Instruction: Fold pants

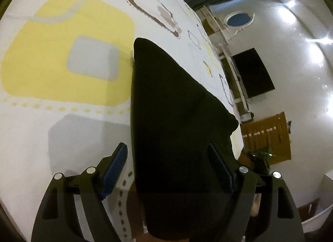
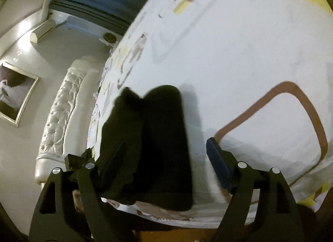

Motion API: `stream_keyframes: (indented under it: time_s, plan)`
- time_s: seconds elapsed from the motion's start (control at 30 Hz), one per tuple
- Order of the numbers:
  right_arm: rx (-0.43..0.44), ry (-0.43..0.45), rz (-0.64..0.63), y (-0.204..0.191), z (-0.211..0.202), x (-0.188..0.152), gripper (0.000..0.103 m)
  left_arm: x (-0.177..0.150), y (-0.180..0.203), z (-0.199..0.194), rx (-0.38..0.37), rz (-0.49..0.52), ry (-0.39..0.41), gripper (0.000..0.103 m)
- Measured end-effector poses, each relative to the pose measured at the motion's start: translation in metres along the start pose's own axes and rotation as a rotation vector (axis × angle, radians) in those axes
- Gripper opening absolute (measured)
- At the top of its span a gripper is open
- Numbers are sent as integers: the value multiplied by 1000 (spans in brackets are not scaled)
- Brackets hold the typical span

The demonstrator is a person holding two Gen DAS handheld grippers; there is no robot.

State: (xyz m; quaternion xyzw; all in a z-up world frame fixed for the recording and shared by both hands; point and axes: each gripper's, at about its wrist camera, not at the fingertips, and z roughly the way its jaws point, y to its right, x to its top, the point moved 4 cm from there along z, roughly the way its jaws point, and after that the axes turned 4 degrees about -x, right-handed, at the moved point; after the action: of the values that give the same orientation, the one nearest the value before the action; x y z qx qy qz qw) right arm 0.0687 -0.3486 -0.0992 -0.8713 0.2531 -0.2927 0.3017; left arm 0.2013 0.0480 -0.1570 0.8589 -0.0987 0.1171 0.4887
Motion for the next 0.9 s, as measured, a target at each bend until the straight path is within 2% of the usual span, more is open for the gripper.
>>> stream_keyframes:
  time_s: [0.07,0.13,0.2,0.37,0.57,0.7,0.77,0.8,0.83,0.87,0.9]
  plan:
    - [38,-34,21,6,8,3,81,4,-6,4,-43,-27,-19,78]
    - [93,-64,13,3,14,6,90,9,-12,8,-80,-61,-27,78]
    - [115,-103,-7,-2,19,10,92,11,-13,11,-96,-62,-37,78]
    - [195,-177,-48,-19,35,14,92,8,-8,14,-76,-23,-57,78]
    - [211,-246,-113,-35,55,17,93,7,-4,18,-47,19,-61,82]
    - [191,-264,-136,-39,60,19,92,8,-3,21,-33,36,-61,82]
    - [170,-264,-155,-41,61,17,88,8,-1,24,-19,49,-65,82]
    - [152,-264,-166,-39,59,16,75,8,1,25,-5,61,-71,81]
    - [133,-264,-171,-31,57,14,53,8,2,26,7,72,-74,77]
    - [121,-266,-160,-24,56,15,47,8,3,28,22,83,-82,65]
    - [141,-263,-130,-20,56,16,43,9,2,30,48,87,-92,60]
